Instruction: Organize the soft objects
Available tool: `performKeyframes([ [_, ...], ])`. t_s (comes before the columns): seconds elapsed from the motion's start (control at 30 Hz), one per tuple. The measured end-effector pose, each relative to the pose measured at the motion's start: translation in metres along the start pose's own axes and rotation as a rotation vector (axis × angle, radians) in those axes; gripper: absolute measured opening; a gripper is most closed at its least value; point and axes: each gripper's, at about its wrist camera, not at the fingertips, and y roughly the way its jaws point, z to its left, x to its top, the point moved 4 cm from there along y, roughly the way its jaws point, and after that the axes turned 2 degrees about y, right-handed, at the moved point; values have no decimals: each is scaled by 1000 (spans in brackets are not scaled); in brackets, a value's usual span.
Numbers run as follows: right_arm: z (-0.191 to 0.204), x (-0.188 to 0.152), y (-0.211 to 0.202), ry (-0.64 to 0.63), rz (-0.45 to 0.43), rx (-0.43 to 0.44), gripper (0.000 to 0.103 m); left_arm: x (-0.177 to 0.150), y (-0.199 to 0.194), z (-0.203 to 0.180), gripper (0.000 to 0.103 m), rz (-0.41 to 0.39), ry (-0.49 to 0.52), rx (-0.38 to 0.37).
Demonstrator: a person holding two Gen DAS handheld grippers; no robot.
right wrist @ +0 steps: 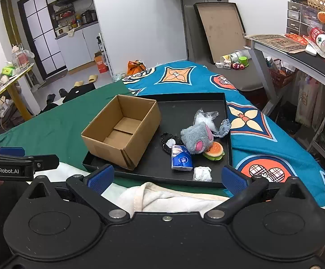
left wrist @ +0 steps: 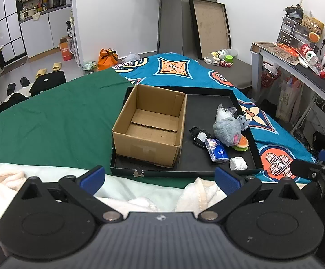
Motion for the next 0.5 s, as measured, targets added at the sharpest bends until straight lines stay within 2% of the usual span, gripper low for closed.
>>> performKeyframes([
  [0.5, -6, 7, 24, 33, 26, 2, 103, 13, 22, 13, 103, 5, -16, 3],
])
